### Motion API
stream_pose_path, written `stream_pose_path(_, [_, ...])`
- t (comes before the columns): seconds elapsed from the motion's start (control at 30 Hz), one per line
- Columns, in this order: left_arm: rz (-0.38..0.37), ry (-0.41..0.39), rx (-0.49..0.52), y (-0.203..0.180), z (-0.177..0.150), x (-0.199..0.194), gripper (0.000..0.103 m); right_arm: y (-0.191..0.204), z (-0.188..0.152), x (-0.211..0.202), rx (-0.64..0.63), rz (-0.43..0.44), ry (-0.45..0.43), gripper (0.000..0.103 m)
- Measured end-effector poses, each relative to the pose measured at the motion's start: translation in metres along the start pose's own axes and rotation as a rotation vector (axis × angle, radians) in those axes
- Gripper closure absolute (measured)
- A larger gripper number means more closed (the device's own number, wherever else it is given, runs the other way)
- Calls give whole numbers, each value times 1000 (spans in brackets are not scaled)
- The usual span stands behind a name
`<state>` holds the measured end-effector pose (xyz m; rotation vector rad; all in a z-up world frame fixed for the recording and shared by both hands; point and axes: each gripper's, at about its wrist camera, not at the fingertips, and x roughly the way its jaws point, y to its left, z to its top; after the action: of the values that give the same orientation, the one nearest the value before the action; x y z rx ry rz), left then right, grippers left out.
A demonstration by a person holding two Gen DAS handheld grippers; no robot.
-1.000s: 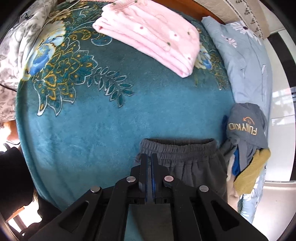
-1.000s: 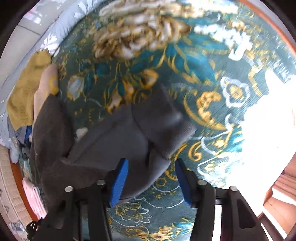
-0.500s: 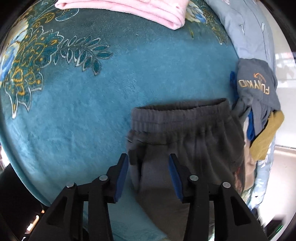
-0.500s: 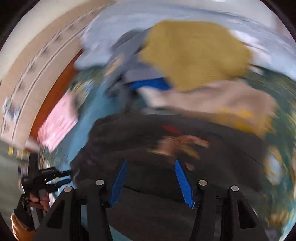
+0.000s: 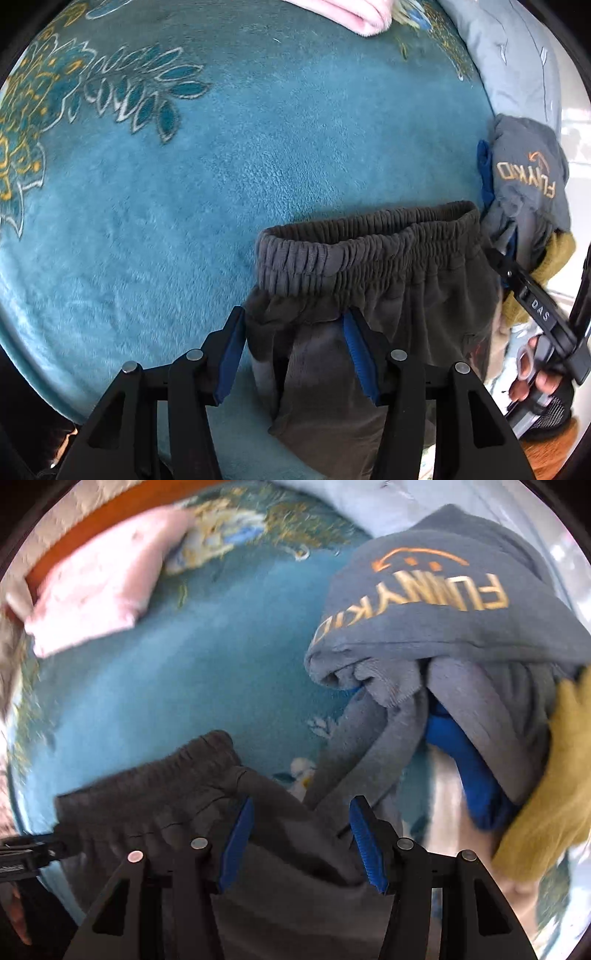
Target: Fold clothes
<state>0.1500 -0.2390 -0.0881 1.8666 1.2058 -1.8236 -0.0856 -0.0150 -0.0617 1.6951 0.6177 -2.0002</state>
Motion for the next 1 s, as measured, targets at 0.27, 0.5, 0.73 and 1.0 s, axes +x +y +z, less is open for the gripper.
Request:
stream_pose_path(0.27, [0, 9, -54, 8, 2, 7, 47, 4, 2, 18, -113, 22, 51, 46])
stream_pose_path(0.5, [-8, -4, -59, 11, -1, 2, 52, 2, -14, 12, -80, 37, 30, 90])
stream_pose_path(0.73, [-49, -25, -66, 11, -11, -10, 75, -6, -45, -25, -37, 21, -94, 97])
stream_pose_path(1.0, [-66, -224, -195, 41, -27, -63, 80, 32, -14, -87, -59, 62, -296, 98])
